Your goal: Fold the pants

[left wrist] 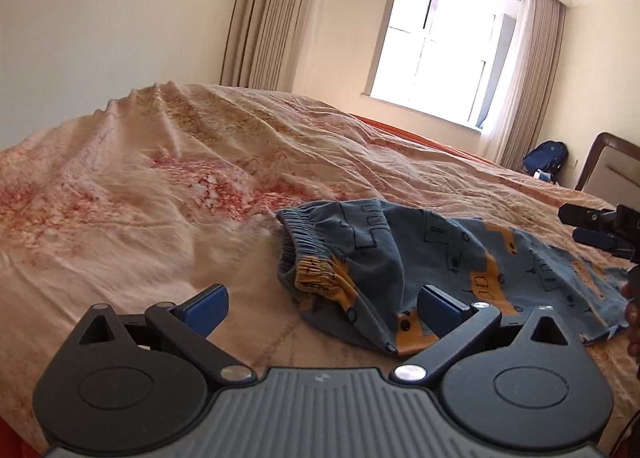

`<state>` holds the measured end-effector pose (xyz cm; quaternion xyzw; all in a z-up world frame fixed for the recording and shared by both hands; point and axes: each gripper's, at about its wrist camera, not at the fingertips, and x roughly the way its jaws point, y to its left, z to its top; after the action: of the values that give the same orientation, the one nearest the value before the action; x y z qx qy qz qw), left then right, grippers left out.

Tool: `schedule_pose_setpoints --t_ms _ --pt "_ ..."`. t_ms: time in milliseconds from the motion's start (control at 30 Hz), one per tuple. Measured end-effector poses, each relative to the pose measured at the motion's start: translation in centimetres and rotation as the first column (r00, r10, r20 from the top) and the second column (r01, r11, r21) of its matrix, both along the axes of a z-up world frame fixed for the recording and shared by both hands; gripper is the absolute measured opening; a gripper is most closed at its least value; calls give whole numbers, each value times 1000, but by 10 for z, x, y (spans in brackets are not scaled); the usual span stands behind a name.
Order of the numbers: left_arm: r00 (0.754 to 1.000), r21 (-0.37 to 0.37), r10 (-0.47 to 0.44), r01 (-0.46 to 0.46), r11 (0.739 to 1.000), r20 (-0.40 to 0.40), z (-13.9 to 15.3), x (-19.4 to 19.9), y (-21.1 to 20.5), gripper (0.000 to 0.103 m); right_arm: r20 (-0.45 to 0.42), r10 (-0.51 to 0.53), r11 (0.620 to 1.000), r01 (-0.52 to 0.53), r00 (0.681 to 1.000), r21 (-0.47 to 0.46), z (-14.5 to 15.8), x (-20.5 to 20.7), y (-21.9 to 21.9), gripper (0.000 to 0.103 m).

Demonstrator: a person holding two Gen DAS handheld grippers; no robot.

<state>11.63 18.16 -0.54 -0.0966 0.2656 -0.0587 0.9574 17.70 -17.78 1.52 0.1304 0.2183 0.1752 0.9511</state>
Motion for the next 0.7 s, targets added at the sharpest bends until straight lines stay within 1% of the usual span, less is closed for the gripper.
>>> schedule_pose_setpoints --t_ms 67,133,200,267,300,367,400,433,467,533,633,700 --pt "1000 -60 2 -3 998 -14 -9 13 3 102 16 4 1000 -4 1000 -18 -5 1 9 102" --pt "998 -110 26 -31 993 -51 -15 27 8 102 5 18 999 -18 1000 -44 -11 4 17 102" --pt "996 -173 36 -49 984 -77 -20 38 14 93 -8 36 997 -37 999 -64 -16 6 21 102" --pt "990 -238 66 -93 967 -121 -24 49 22 71 -7 47 996 -47 999 -77 -19 7 22 102" --pt "989 -261 73 -105 959 -132 -25 52 26 66 -6 46 996 -47 999 -80 -21 8 23 102" --pt "987 -284 72 -112 952 -146 -25 56 28 42 -3 48 996 -48 999 -80 -23 9 23 102" --pt "985 -285 76 -118 951 -154 -24 58 27 37 -5 50 996 -50 999 -76 -24 9 22 102" --pt "984 -280 81 -122 952 -156 -23 59 26 24 -10 51 996 -52 999 -70 -26 10 22 102" --pt "984 -269 82 -123 955 -157 -21 58 23 21 -14 52 996 -53 999 -66 -27 11 21 102" --pt "985 -230 109 -137 963 -131 -14 53 16 19 -17 52 997 -53 998 -58 -30 12 20 102" --pt "990 -142 137 -142 980 -43 9 36 5 17 -13 56 997 -57 998 -48 -32 10 17 102" --pt "988 -107 152 -151 983 1 23 23 3 16 -11 60 997 -60 998 -39 -33 10 15 102"
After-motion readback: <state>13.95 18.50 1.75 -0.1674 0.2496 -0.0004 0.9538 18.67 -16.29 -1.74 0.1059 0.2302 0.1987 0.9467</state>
